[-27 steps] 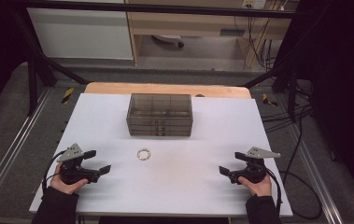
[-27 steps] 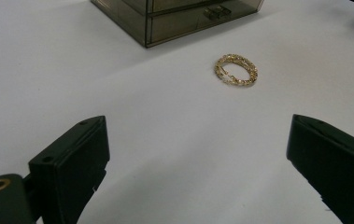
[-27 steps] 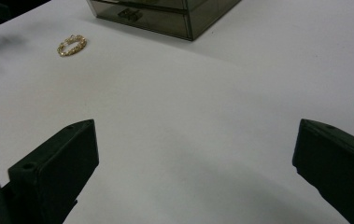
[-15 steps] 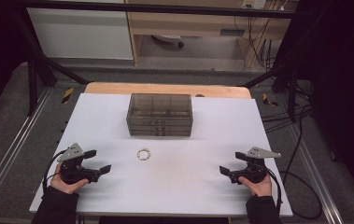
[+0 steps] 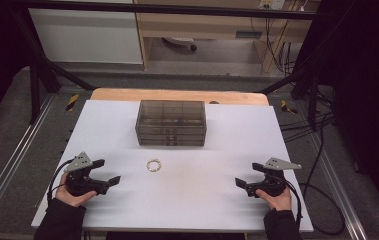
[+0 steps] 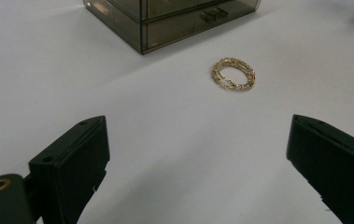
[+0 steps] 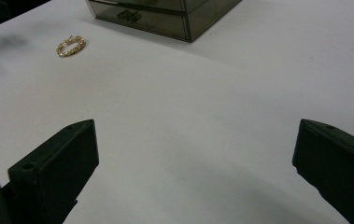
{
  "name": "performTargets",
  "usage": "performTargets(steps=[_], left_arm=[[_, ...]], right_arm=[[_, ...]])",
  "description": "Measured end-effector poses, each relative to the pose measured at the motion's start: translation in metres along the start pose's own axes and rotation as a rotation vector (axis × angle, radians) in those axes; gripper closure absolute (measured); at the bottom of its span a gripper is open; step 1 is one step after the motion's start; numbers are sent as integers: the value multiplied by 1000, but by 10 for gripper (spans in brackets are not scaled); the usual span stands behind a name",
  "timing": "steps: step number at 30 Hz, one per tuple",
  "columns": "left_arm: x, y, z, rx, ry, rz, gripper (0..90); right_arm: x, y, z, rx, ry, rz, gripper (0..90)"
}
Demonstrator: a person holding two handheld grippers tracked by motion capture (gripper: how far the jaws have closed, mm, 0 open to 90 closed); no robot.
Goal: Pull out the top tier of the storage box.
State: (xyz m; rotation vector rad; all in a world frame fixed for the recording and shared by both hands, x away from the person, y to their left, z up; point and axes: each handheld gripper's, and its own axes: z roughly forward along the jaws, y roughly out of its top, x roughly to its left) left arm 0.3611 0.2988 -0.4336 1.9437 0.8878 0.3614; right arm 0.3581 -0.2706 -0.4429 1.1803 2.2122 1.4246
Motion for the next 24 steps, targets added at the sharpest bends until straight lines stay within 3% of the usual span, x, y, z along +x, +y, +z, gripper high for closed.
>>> performTargets(steps=[8, 24], left_arm=[[-4, 5, 1, 6, 6, 26, 57], [-15, 21, 6, 36, 16, 122, 60]], right_arm=[[1, 0, 2, 8, 1, -1, 11], [2, -1, 3, 18, -6, -7, 11]])
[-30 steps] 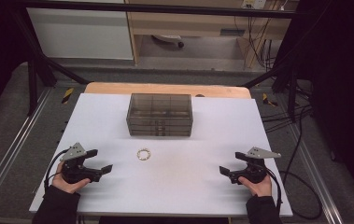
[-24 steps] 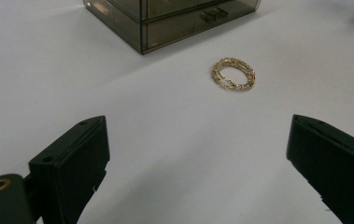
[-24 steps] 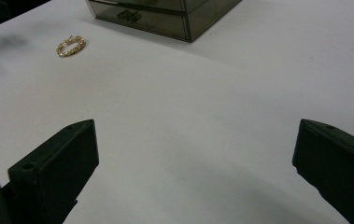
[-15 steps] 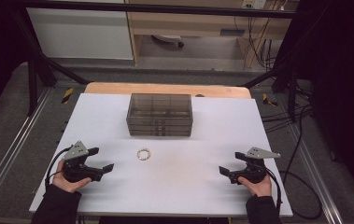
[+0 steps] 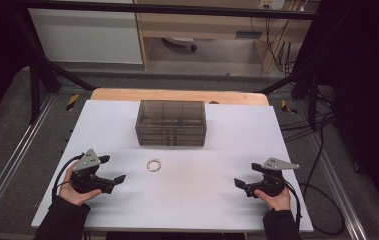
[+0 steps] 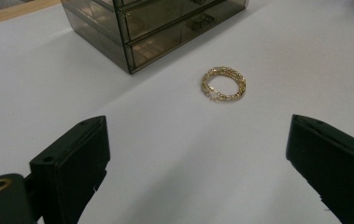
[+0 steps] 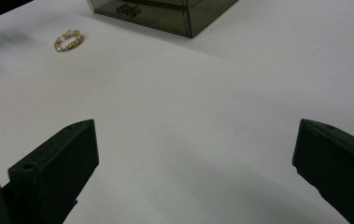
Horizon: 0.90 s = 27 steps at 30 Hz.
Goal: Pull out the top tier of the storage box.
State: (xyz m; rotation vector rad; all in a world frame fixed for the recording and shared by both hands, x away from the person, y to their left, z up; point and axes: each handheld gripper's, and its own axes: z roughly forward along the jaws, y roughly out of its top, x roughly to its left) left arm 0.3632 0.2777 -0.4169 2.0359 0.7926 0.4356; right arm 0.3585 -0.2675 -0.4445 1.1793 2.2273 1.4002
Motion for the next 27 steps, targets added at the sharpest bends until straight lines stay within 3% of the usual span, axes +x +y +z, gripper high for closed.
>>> performTargets(steps=[27], left_arm=[[-18, 31, 19, 58, 51, 172, 60]], right_arm=[[0, 0, 1, 5, -2, -9, 11]])
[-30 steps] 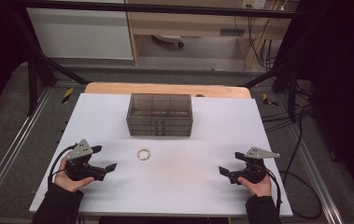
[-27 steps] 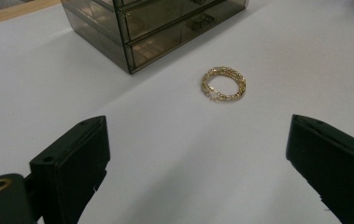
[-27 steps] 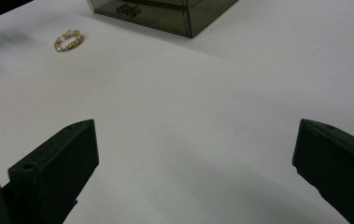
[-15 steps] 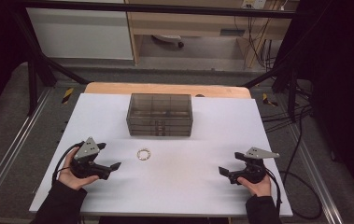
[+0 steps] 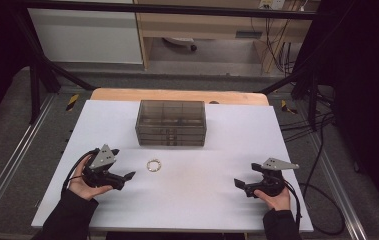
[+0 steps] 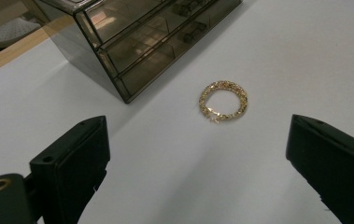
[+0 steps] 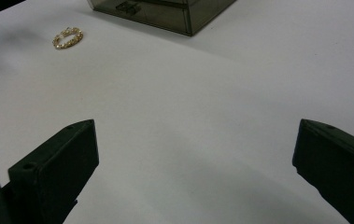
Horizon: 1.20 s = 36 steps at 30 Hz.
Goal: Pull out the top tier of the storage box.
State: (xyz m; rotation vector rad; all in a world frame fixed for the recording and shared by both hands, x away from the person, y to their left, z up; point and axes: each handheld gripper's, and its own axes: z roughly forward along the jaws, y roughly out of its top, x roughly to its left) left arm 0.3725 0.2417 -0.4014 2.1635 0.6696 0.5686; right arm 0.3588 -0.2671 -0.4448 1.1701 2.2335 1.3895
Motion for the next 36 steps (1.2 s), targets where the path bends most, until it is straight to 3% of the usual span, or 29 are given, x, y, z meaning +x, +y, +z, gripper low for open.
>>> performTargets(steps=[36], left_arm=[[-29, 38, 39, 62, 93, 286, 78]], right_arm=[[0, 0, 1, 7, -1, -5, 11]])
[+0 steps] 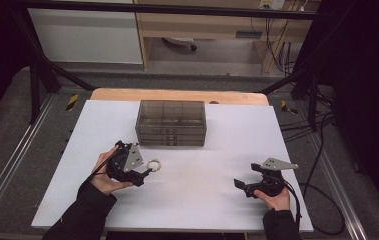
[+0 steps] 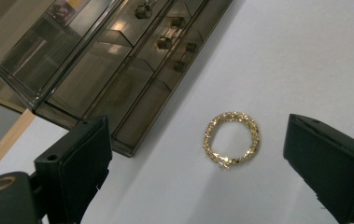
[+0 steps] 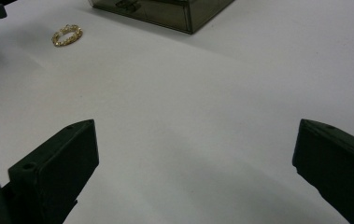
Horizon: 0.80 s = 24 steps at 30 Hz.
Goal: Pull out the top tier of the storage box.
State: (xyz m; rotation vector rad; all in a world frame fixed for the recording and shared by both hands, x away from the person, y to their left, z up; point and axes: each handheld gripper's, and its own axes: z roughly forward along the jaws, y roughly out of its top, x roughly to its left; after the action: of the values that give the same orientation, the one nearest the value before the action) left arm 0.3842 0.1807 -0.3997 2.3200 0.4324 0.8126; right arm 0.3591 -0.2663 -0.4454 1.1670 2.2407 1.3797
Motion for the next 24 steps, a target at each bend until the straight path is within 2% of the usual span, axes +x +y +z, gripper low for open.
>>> performTargets(steps=[16, 24], left_arm=[[-5, 14, 13, 24, 49, 98, 116], [-8, 21, 21, 32, 84, 161, 139]], right_arm=[[0, 0, 1, 6, -2, 1, 11], [0, 0, 1, 9, -3, 0, 11]])
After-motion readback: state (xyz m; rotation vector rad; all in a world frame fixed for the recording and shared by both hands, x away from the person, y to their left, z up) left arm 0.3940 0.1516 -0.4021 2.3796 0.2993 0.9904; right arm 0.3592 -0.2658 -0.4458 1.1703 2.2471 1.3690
